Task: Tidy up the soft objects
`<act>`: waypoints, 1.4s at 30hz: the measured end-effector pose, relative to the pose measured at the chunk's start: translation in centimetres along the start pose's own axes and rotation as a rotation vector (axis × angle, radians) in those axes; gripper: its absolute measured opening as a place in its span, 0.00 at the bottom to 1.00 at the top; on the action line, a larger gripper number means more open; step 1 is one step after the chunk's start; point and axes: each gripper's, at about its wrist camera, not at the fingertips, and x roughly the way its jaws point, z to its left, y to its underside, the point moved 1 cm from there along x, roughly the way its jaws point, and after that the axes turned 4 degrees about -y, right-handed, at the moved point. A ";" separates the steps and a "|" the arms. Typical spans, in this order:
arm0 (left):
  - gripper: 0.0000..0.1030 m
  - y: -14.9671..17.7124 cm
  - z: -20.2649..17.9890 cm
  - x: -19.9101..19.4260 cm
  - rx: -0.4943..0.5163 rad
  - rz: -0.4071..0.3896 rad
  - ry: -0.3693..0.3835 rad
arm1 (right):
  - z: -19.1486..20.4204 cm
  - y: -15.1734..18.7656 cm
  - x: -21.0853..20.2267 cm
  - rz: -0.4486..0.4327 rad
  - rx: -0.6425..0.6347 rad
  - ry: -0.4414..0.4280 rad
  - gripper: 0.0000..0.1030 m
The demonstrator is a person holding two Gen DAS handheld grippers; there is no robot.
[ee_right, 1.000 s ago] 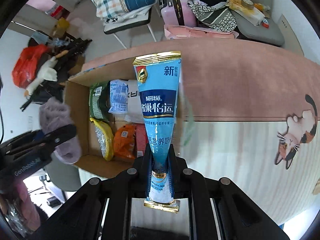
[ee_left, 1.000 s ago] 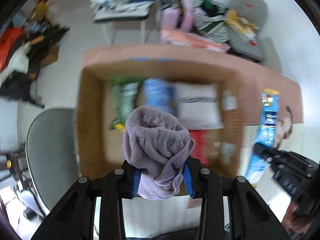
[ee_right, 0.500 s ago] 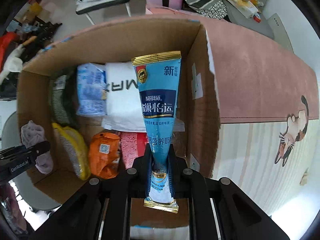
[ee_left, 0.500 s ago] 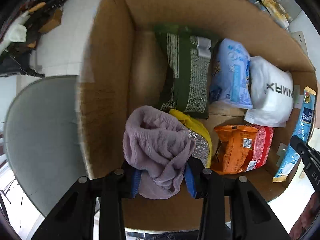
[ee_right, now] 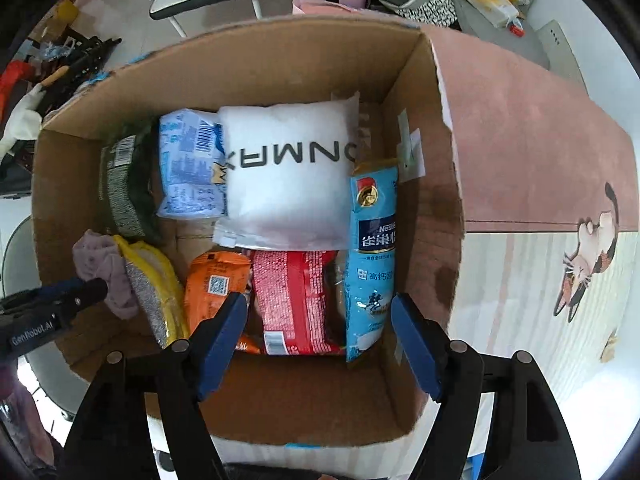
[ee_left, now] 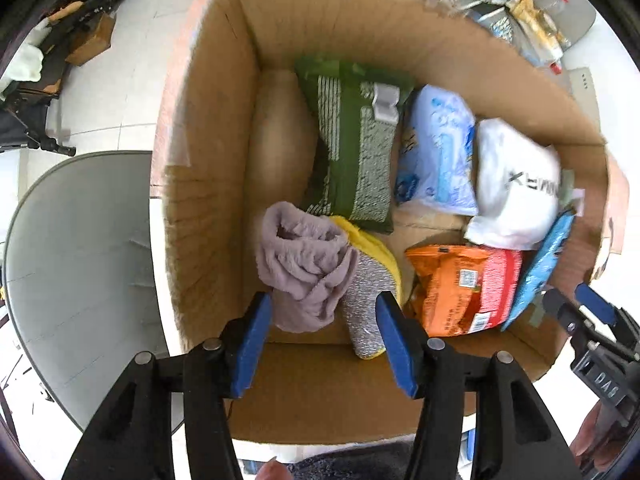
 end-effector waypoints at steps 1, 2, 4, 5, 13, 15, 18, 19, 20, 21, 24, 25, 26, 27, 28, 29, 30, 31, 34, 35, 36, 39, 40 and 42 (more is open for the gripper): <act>0.60 0.2 -0.1 -0.5 0.000 -0.011 0.001 | 0.2 0.3 -0.3 -0.007 -0.006 0.001 0.75; 0.72 0.6 -0.2 -0.9 -0.001 -0.029 0.004 | 0.4 0.5 -0.7 -0.011 -0.012 -0.004 0.75; 0.82 1.4 -0.6 -1.9 0.002 -0.075 -0.012 | 0.8 1.2 -1.1 -0.021 -0.023 -0.006 0.78; 0.83 1.8 -0.8 -2.2 0.005 -0.098 -0.023 | 0.9 1.6 -1.4 -0.030 -0.027 -0.010 0.82; 0.97 4.5 -0.9 -2.5 0.015 -0.176 -0.042 | 1.9 4.4 -2.5 -0.092 -0.041 -0.022 1.00; 0.97 5.0 -1.1 -2.7 0.015 -0.198 -0.061 | 1.9 5.0 -2.7 -0.105 -0.039 -0.017 1.00; 0.97 5.8 -1.5 -2.8 0.016 -0.219 -0.081 | 1.8 5.7 -3.0 -0.123 -0.042 0.002 1.00; 0.97 5.9 -1.7 -2.7 0.016 -0.224 -0.087 | 1.7 5.8 -3.1 -0.126 -0.043 0.006 1.00; 0.97 6.0 -1.8 -2.6 0.014 -0.233 -0.095 | 1.6 5.9 -3.1 -0.128 -0.042 0.009 1.00; 0.97 6.1 -2.0 -2.6 0.017 -0.238 -0.103 | 1.5 6.0 -3.1 -0.130 -0.039 0.012 1.00; 0.97 6.6 -2.2 -2.9 0.014 -0.246 -0.101 | 1.0 6.3 -3.3 -0.133 -0.031 0.012 1.00; 0.97 6.7 -2.2 -3.1 0.013 -0.250 -0.101 | 0.8 6.4 -3.3 -0.134 -0.028 0.012 1.00; 0.97 6.9 -2.4 -3.3 0.015 -0.256 -0.101 | 0.6 6.5 -3.5 -0.137 -0.026 0.010 1.00; 0.97 7.2 -2.5 -3.6 0.015 -0.266 -0.100 | 0.5 6.6 -3.6 -0.140 -0.024 0.008 1.00; 0.97 7.5 -2.6 -4.1 0.015 -0.278 -0.103 | 0.4 6.8 -3.8 -0.144 -0.023 0.005 1.00; 0.97 7.9 -2.8 -4.7 0.018 -0.295 -0.105 | 0.3 7.0 -4.2 -0.152 -0.023 0.002 1.00; 0.97 8.3 -2.9 -5.3 0.018 -0.310 -0.106 | 0.2 7.2 -4.6 -0.161 -0.025 0.002 1.00; 0.97 8.8 -3.1 -6.0 0.020 -0.326 -0.106 | 0.1 7.5 -5.1 -0.171 -0.028 0.001 1.00; 0.97 10.5 -3.6 -8.3 0.030 -0.384 -0.107 | 0.0 8.8 -7.3 -0.214 -0.035 -0.002 1.00; 0.97 11.4 -3.8 -9.3 0.036 -0.409 -0.106 | -0.1 9.3 -8.1 -0.230 -0.036 -0.007 1.00; 0.97 12.1 -3.9 -10.0 0.037 -0.424 -0.103 | -0.2 9.9 -9.1 -0.249 -0.036 -0.015 1.00; 0.97 14.5 -4.3 -12.4 0.040 -0.475 -0.098 | -0.5 11.8 -12.0 -0.299 -0.041 -0.032 1.00; 0.97 15.3 -4.4 -13.2 0.041 -0.492 -0.097 | -0.6 12.6 -13.1 -0.318 -0.044 -0.037 1.00; 0.97 16.8 -4.6 -14.8 0.053 -0.527 -0.093 | -0.7 14.1 -15.0 -0.350 -0.046 -0.052 1.00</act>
